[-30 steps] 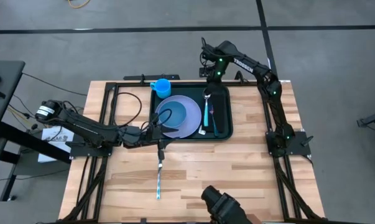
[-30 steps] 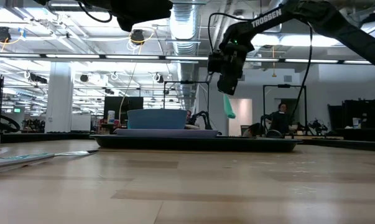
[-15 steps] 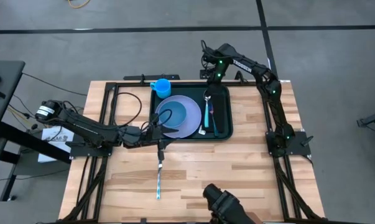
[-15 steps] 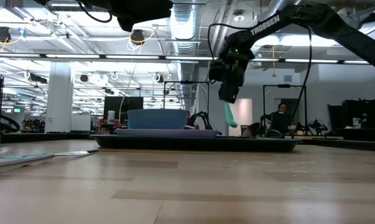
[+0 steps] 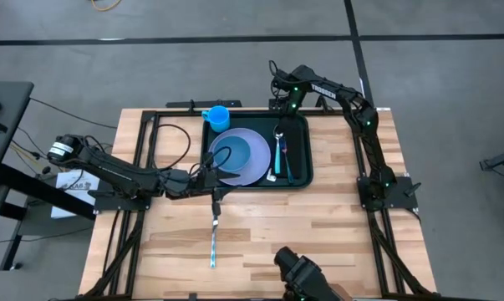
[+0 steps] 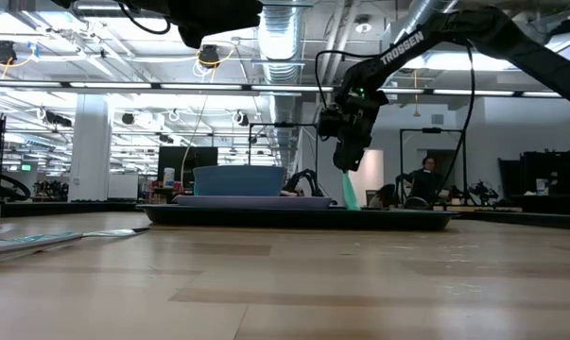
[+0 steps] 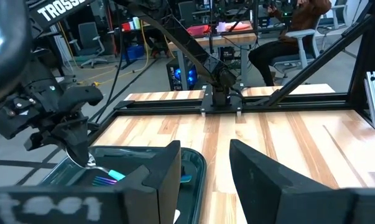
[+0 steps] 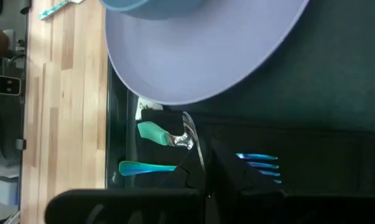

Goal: Set up tray
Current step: Put the blue spoon on top of the black napkin to the left of the blue fork

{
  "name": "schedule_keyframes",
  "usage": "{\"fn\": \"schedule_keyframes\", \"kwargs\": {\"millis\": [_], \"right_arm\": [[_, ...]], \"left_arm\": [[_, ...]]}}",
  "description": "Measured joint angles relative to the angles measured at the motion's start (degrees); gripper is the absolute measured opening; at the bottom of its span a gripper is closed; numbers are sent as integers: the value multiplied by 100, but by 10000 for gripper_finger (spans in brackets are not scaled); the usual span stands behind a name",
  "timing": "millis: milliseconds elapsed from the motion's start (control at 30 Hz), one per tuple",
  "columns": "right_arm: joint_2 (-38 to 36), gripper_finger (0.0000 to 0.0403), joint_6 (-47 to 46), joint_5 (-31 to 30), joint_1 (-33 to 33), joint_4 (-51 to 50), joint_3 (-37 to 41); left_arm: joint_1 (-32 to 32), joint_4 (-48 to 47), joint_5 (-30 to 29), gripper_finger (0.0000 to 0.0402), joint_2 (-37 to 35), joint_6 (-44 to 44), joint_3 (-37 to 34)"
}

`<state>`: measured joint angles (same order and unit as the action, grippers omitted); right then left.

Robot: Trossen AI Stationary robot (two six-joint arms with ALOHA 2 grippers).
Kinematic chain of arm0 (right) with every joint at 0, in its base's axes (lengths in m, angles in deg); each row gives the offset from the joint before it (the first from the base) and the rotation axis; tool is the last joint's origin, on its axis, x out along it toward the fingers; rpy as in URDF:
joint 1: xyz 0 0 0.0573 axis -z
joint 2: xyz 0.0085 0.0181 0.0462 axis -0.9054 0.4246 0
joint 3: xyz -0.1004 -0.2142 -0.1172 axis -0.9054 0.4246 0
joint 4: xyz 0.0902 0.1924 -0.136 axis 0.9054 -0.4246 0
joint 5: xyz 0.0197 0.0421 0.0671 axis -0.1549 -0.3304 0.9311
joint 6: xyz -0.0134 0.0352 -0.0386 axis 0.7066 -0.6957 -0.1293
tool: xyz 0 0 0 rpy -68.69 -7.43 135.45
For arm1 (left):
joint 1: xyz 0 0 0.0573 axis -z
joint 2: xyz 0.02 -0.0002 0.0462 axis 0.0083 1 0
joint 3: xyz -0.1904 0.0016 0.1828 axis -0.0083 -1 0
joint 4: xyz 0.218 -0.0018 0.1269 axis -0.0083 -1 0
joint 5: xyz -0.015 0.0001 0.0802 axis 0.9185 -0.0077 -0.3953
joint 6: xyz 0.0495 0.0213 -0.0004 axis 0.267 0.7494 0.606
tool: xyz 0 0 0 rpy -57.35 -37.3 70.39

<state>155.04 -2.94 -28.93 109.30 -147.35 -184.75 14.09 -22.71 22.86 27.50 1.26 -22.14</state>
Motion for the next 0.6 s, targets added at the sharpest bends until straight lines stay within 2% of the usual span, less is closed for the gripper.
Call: {"fn": "schedule_keyframes", "kwargs": {"millis": [233,600], "right_arm": [[2,0,2,-22,-2,101,0],[1,15,-52,-441,-168,340,-2]], "left_arm": [[0,-2,0,128,0,2,2],[0,-35,0,128,0,3,2]]}}
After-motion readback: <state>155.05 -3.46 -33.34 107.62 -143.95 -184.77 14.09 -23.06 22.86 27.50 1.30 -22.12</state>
